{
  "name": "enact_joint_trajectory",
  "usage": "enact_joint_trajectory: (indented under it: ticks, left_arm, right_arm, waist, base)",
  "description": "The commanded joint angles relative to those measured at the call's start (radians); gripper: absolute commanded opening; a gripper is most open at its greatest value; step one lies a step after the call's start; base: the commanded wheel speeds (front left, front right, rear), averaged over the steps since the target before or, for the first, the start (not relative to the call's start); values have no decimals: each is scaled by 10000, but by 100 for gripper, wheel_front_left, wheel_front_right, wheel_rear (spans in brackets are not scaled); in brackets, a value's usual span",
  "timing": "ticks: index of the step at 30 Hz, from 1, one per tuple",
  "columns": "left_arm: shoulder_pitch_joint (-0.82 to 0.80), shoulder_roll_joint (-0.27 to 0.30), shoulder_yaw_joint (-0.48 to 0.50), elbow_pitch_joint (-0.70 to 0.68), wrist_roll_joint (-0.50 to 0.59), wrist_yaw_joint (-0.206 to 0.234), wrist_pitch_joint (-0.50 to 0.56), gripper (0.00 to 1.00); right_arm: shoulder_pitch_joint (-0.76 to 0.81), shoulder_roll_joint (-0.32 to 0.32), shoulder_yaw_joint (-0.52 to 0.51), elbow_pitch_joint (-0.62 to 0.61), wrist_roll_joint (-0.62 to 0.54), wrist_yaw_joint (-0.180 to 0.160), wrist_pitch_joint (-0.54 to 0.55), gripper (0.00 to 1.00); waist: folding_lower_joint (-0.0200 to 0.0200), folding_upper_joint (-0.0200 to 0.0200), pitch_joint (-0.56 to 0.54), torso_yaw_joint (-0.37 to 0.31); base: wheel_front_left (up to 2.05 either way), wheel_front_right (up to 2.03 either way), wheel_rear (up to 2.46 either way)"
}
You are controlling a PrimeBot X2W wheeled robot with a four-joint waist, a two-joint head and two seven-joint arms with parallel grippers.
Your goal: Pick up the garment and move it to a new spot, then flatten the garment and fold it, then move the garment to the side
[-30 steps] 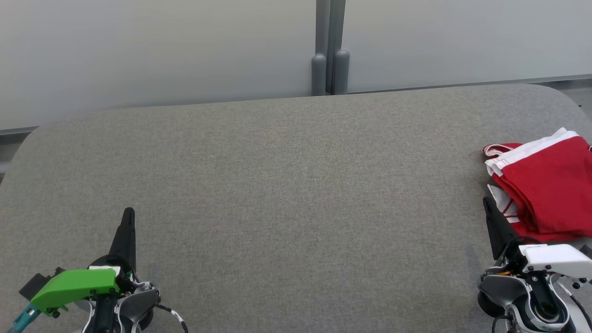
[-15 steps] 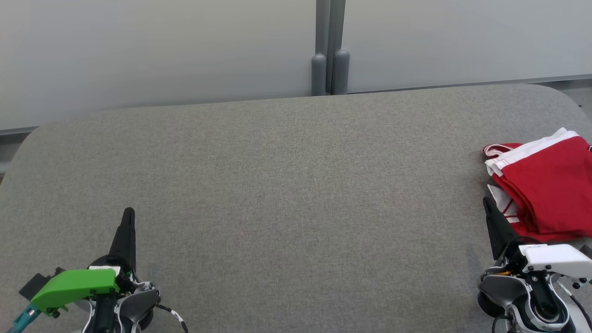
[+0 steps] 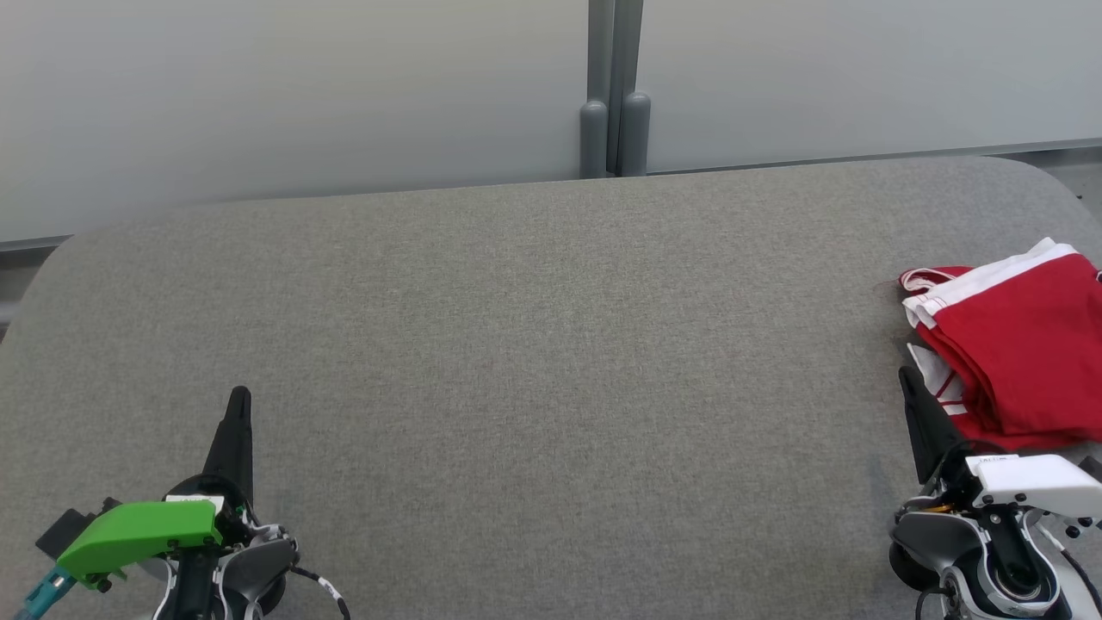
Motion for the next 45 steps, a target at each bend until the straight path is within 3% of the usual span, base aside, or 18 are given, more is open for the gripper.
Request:
enact_joint_trajectory:
  ticks: [1,45]
  left_arm:
    - [-124,1,15,-12,-5,-36,11,0]
    - [-123,1,14,-14,-5,-36,9,0]
  right_arm:
    - [-82,-51,8,20,51,4,10,0]
    - [-82,-51,9,20,51,4,9,0]
  waist:
    - [0,28,0,0]
    - [0,28,0,0]
  base:
    - [0,0,0]
    - [0,0,0]
